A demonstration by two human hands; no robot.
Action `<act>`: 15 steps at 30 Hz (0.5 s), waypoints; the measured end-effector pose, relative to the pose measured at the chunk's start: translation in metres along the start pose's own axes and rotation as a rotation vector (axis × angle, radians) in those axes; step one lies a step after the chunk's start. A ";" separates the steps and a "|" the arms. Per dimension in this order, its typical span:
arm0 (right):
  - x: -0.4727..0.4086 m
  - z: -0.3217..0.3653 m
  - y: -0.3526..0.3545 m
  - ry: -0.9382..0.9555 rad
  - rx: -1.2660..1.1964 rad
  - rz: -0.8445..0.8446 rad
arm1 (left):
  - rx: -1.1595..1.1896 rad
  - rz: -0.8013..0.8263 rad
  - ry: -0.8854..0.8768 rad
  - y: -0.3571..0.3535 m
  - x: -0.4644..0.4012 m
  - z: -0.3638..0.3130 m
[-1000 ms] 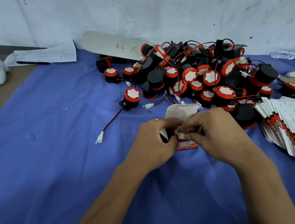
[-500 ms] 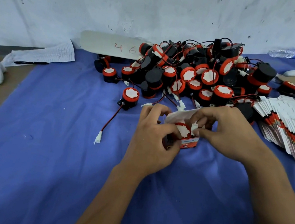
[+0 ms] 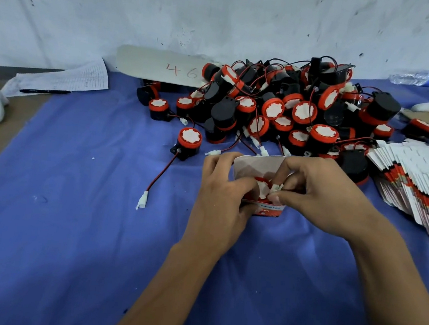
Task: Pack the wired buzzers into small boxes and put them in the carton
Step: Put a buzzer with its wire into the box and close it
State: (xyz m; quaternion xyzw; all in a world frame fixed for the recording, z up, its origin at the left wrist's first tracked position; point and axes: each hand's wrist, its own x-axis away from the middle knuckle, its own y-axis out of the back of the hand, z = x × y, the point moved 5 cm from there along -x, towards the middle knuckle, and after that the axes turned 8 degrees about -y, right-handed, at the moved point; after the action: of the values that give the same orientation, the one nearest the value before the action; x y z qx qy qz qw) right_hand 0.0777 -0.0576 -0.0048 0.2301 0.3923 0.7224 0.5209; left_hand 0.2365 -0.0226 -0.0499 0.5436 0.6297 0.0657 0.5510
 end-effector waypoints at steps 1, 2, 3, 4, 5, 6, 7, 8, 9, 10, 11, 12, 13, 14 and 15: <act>0.000 0.000 -0.001 -0.003 0.001 -0.001 | -0.004 -0.004 0.002 0.000 0.000 0.000; 0.000 -0.001 -0.001 -0.004 -0.003 0.002 | -0.008 -0.004 0.002 -0.001 0.000 -0.001; 0.000 -0.002 -0.001 -0.003 -0.012 0.005 | -0.013 -0.002 0.001 -0.002 0.000 -0.002; -0.001 -0.002 -0.001 -0.002 -0.026 0.008 | -0.017 0.000 0.000 -0.003 0.000 -0.003; -0.001 -0.003 -0.001 -0.001 -0.042 0.012 | -0.016 0.000 0.000 -0.003 0.000 -0.004; -0.001 -0.004 -0.001 -0.004 -0.054 0.016 | -0.008 -0.002 0.004 -0.004 0.000 -0.004; -0.002 -0.005 -0.002 -0.009 -0.060 0.021 | 0.000 -0.006 0.008 -0.004 0.000 -0.004; -0.002 -0.007 -0.002 -0.014 -0.060 0.024 | 0.006 -0.009 0.011 -0.003 0.000 -0.003; -0.002 -0.008 -0.002 -0.018 -0.059 0.023 | 0.008 -0.011 0.013 -0.003 0.000 -0.003; -0.003 -0.008 -0.002 -0.018 -0.059 0.020 | 0.008 -0.013 0.016 -0.003 0.001 -0.003; -0.003 -0.008 -0.003 -0.013 -0.059 0.014 | 0.009 -0.017 0.020 -0.003 0.001 -0.003; -0.003 -0.007 -0.003 -0.007 -0.053 0.008 | 0.012 -0.018 0.027 -0.003 0.001 -0.002; -0.002 -0.006 -0.005 -0.001 -0.038 0.000 | 0.018 -0.016 0.033 -0.004 0.001 -0.003; -0.002 -0.005 -0.006 0.001 -0.019 -0.010 | 0.026 -0.013 0.038 -0.004 0.002 -0.003; -0.002 -0.004 -0.006 -0.003 -0.002 -0.023 | 0.037 -0.013 0.042 -0.004 0.002 -0.003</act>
State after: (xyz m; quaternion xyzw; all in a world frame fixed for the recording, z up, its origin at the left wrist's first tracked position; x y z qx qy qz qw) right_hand 0.0794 -0.0598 -0.0121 0.2264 0.3934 0.7163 0.5300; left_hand 0.2319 -0.0213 -0.0527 0.5482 0.6457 0.0617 0.5280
